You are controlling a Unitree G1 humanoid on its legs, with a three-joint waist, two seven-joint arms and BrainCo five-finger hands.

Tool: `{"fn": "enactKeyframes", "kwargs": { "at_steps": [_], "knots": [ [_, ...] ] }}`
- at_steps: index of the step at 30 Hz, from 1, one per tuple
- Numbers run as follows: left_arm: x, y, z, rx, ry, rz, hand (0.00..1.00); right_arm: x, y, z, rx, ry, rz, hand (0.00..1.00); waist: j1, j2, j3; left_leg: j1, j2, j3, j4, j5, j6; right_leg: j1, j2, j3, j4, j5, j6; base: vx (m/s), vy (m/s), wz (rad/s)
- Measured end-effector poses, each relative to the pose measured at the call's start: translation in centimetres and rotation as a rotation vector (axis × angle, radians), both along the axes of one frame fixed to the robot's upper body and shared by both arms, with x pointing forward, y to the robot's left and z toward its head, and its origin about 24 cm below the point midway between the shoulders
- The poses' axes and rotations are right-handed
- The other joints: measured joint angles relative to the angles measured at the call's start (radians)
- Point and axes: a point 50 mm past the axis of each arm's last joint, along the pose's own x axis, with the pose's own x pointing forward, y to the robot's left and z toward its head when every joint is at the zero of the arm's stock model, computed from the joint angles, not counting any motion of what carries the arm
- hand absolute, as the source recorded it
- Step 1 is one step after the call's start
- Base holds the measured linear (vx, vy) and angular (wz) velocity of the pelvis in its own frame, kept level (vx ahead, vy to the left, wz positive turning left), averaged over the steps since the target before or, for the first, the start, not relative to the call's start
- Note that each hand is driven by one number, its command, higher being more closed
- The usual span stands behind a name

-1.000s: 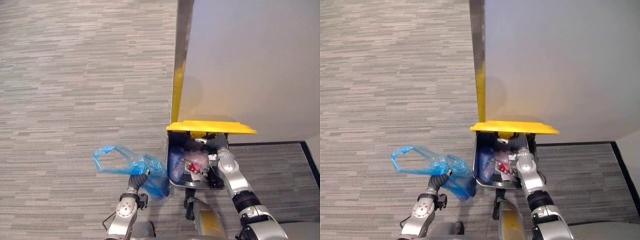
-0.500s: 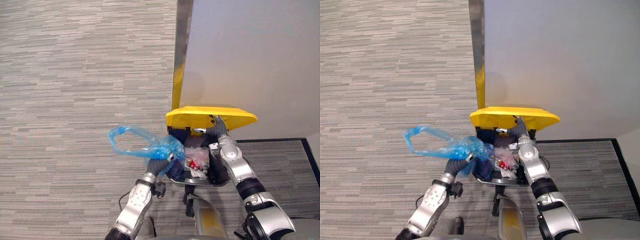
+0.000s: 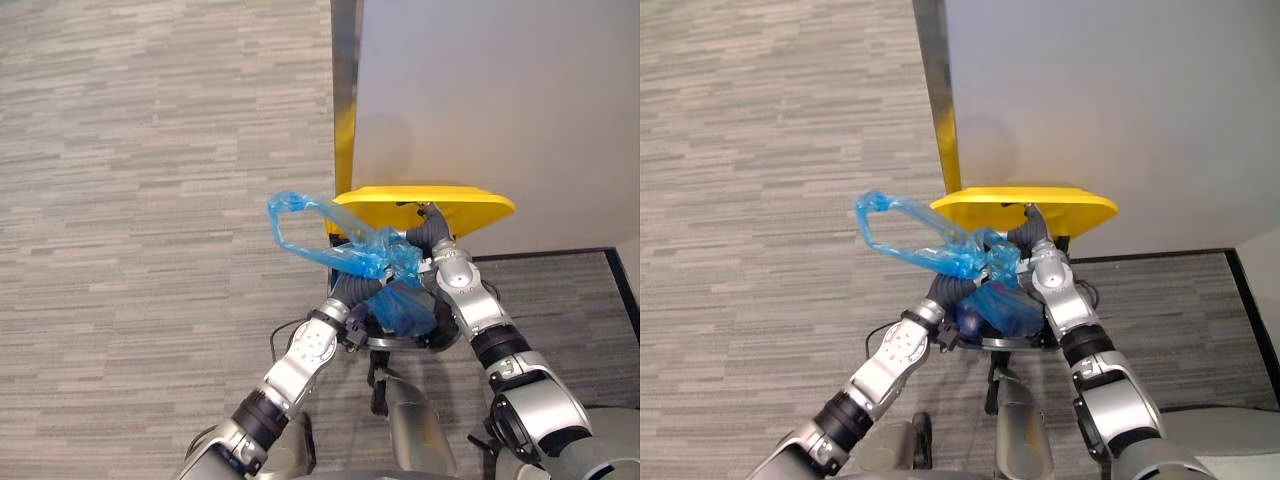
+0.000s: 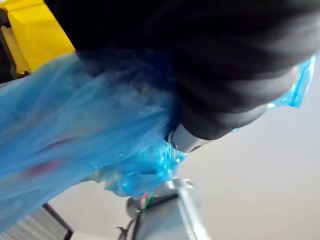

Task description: Gather rubbish on tea table into small bin, then transfer packed bag to large trash can.

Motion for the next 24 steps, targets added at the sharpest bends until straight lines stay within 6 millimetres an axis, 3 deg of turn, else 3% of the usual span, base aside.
{"fn": "enactKeyframes", "kwargs": {
  "at_steps": [5, 10, 14, 20, 21, 24],
  "knots": [
    [1.6, -0.8, 0.5, 0.094, -0.028, -0.012, 1.0, 0.7, -0.9, 3.1, -0.053, -0.09, -0.019, 0.0, -0.009, 0.001, 0.08, -0.083, 0.007, 0.0, 0.101, -0.031, 0.003, -0.039, 0.004, 0.002, 0.0, 0.019, -0.004, -0.07, -0.024, -0.04],
    [3.1, -0.5, 0.0, 0.19, -0.02, 0.011, 1.0, 0.7, -0.5, 5.3, -0.062, -0.183, -0.016, 0.0, -0.014, -0.001, 0.094, -0.197, 0.014, 0.003, 0.173, -0.05, 0.001, -0.127, 0.011, 0.009, 0.0, 0.04, -0.019, -0.03, -0.019, -0.05],
    [4.7, 1.3, -1.2, 0.258, 0.044, 0.101, 1.0, 0.5, -0.3, 6.8, -0.099, -0.242, -0.009, 0.0, -0.023, -0.001, 0.116, -0.253, 0.017, 0.002, 0.203, -0.059, 0.005, -0.17, 0.012, 0.01, 0.001, 0.052, -0.015, 0.0, -0.007, -0.01],
    [6.8, 3.9, -1.1, 0.299, 0.083, 0.256, 1.0, -0.3, 0.5, 8.8, -0.07, -0.351, 0.008, 0.0, -0.022, -0.005, 0.152, -0.33, 0.026, 0.006, 0.262, -0.081, 0.01, -0.237, 0.018, 0.023, 0.022, 0.062, -0.019, 0.01, -0.023, -0.08],
    [6.9, 4.2, -1.2, 0.307, 0.088, 0.271, 0.0, -0.4, 0.6, 8.9, -0.064, -0.357, 0.013, 0.0, -0.021, -0.004, 0.153, -0.335, 0.03, 0.009, 0.268, -0.085, 0.011, -0.244, 0.022, 0.026, 0.024, 0.062, -0.02, 0.04, -0.032, -0.14],
    [6.9, 4.5, -1.7, 0.351, 0.094, 0.283, 0.0, -0.8, 1.1, 8.7, -0.043, -0.367, 0.026, 0.0, -0.015, -0.004, 0.153, -0.339, 0.036, 0.014, 0.27, -0.089, 0.009, -0.255, 0.028, 0.035, 0.031, 0.062, -0.02, 0.05, -0.03, -0.09]
  ]
}}
